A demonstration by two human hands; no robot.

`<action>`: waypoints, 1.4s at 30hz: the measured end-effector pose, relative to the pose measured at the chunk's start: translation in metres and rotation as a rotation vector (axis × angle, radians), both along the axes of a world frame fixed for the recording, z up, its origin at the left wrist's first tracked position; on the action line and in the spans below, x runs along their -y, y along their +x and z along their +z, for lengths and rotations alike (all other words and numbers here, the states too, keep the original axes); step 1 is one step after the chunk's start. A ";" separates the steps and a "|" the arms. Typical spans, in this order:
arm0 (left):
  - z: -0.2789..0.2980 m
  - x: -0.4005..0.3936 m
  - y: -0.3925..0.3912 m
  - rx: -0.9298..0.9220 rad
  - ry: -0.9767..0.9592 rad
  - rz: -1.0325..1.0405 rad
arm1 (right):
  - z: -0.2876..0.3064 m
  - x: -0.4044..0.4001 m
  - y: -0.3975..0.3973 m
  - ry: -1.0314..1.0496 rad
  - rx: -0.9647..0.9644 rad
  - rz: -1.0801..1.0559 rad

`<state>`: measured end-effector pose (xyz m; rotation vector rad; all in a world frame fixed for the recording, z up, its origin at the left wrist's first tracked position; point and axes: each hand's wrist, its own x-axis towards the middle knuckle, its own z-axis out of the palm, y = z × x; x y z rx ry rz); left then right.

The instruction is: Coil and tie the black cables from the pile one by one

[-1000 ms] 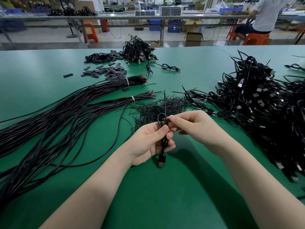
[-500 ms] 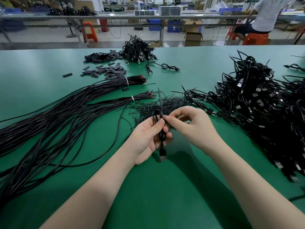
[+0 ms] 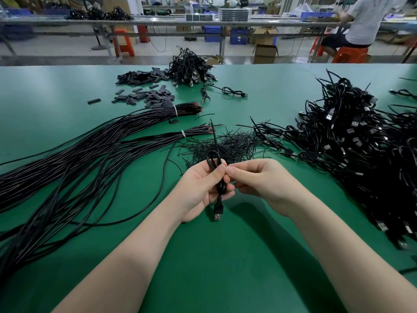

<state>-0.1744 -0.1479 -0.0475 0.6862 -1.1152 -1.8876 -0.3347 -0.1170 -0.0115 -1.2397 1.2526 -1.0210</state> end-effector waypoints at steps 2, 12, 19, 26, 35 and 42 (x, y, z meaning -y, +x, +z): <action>0.001 0.000 0.000 -0.002 0.006 -0.003 | 0.001 0.000 -0.001 -0.035 -0.004 -0.017; 0.000 0.003 0.004 0.025 0.019 -0.026 | -0.001 0.000 0.002 -0.094 -0.015 -0.079; 0.000 0.002 0.004 0.032 -0.022 -0.027 | 0.001 0.002 0.000 -0.122 0.030 -0.087; 0.002 0.002 0.003 0.005 0.022 -0.042 | 0.000 0.002 0.001 -0.225 -0.035 -0.126; 0.005 0.003 0.008 -0.030 0.093 -0.082 | 0.005 0.002 -0.002 -0.210 0.041 -0.065; 0.005 0.001 -0.002 0.017 0.009 0.036 | 0.005 0.002 -0.006 -0.185 -0.032 -0.089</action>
